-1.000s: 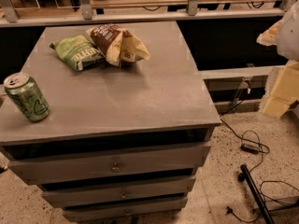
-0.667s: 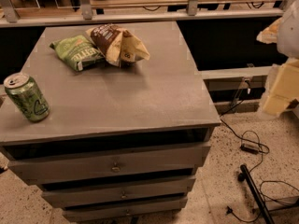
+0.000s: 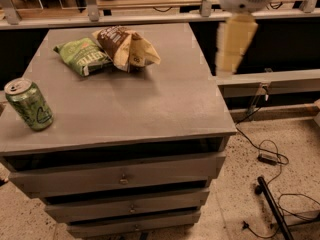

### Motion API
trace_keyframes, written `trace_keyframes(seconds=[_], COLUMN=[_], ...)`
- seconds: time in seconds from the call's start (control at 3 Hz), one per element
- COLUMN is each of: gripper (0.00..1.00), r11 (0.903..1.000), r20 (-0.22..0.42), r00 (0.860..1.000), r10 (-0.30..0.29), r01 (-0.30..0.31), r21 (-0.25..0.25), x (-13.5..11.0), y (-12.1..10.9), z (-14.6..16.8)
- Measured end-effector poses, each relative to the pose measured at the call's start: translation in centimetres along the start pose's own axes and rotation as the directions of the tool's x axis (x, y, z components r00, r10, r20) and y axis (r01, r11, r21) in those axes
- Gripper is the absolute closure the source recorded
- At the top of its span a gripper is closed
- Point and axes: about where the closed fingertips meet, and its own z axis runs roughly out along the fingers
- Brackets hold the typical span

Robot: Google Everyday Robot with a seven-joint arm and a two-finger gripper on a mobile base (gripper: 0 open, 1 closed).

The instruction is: Pick green jalapeno chip bag

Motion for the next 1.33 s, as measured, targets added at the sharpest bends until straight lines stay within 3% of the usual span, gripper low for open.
trace_keyframes(seconds=[0.33, 0.67, 1.0, 1.33], gripper=[0.00, 0.00, 0.00, 0.00], r11=[0.9894, 0.9816, 0.9802, 0.9712], r20=[0.039, 0.074, 0.085, 0.148], r00=[0.989, 0.980, 0.977, 0.960], r10=[-0.145, -0.187, -0.195, -0.238], r01=[0.144, 0.184, 0.191, 0.236], r21=[0.016, 0.053, 0.050, 0.032], x=[-7.4, -10.6, -10.9, -12.7], y=[-4.1, -5.5, -5.5, -5.7], z=[1.4, 1.4, 1.7, 3.2])
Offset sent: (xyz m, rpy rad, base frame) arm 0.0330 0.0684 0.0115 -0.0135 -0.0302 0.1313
